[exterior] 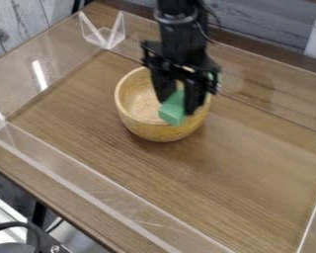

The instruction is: Remove the green block from inside the brown bowl and put it on the table

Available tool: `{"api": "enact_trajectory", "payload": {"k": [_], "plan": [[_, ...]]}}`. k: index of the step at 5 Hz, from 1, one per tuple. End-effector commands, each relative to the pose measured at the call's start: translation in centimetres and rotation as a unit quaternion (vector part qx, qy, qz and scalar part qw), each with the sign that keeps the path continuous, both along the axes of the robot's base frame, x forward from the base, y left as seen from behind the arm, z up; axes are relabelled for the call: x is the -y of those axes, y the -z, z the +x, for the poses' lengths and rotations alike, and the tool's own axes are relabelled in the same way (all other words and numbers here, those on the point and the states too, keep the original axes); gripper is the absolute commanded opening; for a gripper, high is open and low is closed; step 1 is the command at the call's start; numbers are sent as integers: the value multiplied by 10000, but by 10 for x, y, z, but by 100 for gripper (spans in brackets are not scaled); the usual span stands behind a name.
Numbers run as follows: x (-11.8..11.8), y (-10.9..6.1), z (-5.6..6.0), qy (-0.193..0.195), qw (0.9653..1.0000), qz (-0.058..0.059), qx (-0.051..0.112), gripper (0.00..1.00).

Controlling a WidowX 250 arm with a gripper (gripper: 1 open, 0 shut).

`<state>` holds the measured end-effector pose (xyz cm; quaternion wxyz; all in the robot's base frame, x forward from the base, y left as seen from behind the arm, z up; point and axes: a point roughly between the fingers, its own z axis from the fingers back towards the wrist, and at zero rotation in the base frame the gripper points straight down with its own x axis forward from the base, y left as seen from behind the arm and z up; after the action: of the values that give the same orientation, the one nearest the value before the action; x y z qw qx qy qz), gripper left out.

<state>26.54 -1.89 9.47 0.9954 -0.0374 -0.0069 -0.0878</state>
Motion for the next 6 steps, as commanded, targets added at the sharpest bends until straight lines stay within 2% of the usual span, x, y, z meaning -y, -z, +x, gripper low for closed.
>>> {"api": "enact_trajectory", "payload": {"k": [1, 2, 4, 5, 6], "plan": [[27, -3, 1, 228, 9994, -29, 250, 0], [41, 11, -4, 427, 9990, -43, 137, 0], [52, 53, -11, 658, 9978, -81, -80, 0], [52, 52, -7, 674, 9977, -80, 57, 0], [51, 44, -8, 713, 9973, -108, 144, 0]]}}
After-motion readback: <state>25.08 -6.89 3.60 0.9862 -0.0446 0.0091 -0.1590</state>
